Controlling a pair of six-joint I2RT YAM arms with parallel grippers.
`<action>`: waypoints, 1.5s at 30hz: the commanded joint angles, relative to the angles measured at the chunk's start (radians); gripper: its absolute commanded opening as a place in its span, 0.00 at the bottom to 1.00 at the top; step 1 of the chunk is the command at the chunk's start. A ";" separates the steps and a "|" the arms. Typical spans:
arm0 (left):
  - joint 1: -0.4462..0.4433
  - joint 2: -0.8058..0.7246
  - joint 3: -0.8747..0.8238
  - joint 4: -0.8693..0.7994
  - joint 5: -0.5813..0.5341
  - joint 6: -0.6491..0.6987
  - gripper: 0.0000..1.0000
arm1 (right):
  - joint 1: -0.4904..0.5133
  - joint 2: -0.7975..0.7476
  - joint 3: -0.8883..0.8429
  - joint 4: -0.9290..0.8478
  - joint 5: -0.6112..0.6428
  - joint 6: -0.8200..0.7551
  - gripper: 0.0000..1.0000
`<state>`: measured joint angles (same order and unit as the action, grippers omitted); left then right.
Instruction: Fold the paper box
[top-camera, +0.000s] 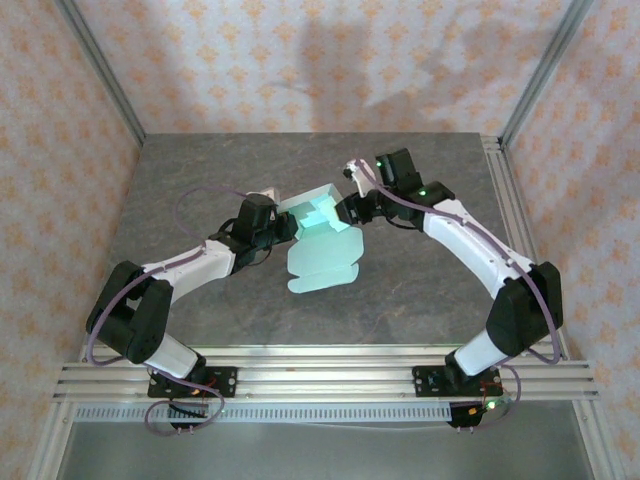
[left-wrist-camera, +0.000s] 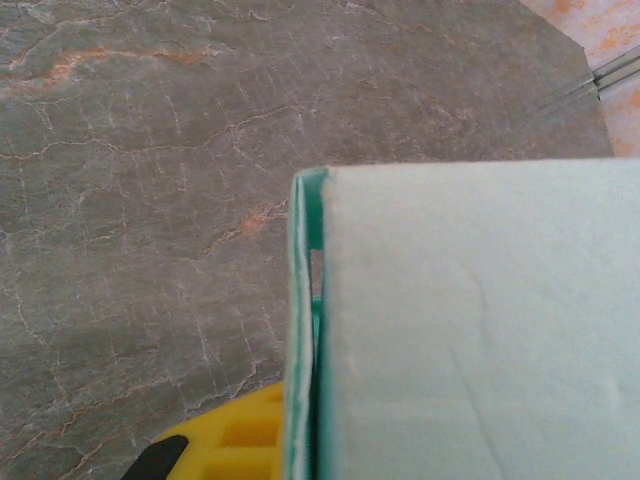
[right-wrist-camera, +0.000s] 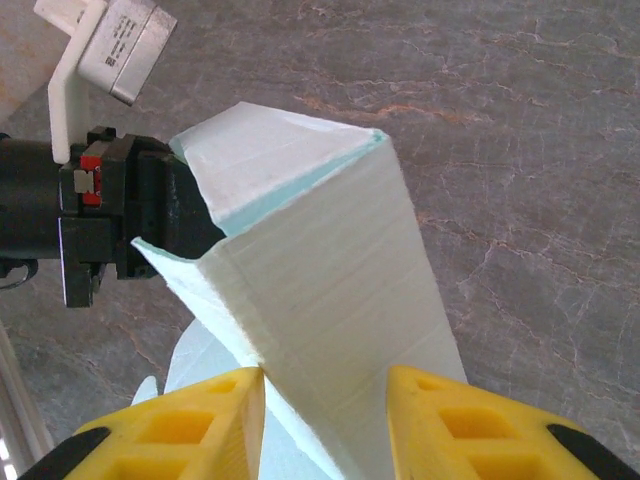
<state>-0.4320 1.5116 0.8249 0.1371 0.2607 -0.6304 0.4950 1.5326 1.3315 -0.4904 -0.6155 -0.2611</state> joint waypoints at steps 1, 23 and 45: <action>0.004 -0.027 0.037 -0.012 0.027 -0.002 0.00 | 0.027 0.021 0.021 0.007 0.079 -0.043 0.36; 0.003 -0.033 0.030 -0.014 0.024 0.009 0.00 | 0.181 0.131 0.062 0.061 0.451 -0.104 0.25; 0.003 -0.039 0.018 -0.008 0.027 0.008 0.00 | 0.303 0.265 0.075 0.186 0.862 -0.027 0.16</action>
<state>-0.4107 1.5116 0.8276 0.0319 0.2184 -0.6308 0.7727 1.7561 1.3838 -0.3260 0.2104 -0.3088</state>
